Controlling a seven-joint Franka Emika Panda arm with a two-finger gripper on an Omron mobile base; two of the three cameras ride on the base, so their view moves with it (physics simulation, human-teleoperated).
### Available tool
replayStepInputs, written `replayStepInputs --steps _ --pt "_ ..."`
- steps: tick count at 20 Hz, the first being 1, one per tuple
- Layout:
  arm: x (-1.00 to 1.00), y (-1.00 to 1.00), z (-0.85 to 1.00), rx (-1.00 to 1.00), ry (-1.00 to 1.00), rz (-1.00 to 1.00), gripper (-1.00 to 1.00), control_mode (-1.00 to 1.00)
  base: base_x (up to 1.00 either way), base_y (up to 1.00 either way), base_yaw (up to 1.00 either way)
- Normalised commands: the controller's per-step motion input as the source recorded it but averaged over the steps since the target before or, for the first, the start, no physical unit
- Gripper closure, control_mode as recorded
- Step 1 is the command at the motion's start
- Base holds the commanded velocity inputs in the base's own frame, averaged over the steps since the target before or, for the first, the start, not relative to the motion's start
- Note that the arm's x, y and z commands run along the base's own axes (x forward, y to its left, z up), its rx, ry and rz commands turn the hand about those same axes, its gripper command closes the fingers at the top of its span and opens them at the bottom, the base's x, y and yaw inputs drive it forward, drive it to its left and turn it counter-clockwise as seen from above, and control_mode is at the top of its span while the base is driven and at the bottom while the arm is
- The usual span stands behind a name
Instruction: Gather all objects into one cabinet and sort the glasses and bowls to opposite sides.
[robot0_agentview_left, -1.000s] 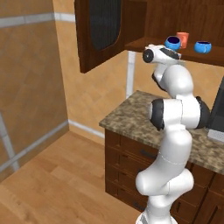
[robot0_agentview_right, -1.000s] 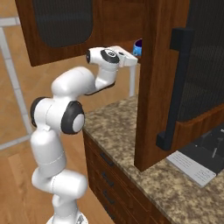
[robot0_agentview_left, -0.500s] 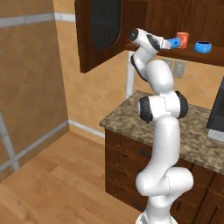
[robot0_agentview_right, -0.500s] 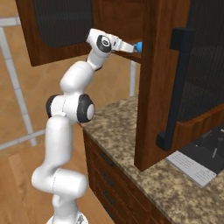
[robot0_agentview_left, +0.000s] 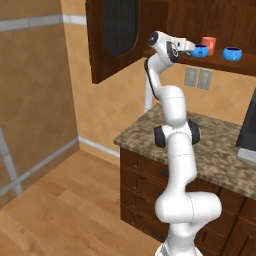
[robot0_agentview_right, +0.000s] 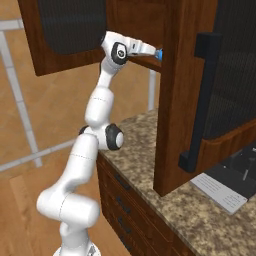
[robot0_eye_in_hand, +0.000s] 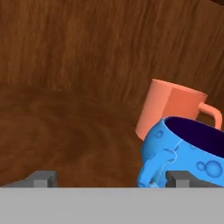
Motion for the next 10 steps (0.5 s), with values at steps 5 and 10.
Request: replayStepInputs --steps 5,10 --pt "0.54 0.01 -0.06 0.00 0.25 -0.13 -1.00 -1.00 0.00 0.00 0.00" --pt "-0.01 0.21 -0.11 -0.04 0.21 -0.03 -1.00 -1.00 0.00 0.00 0.00"
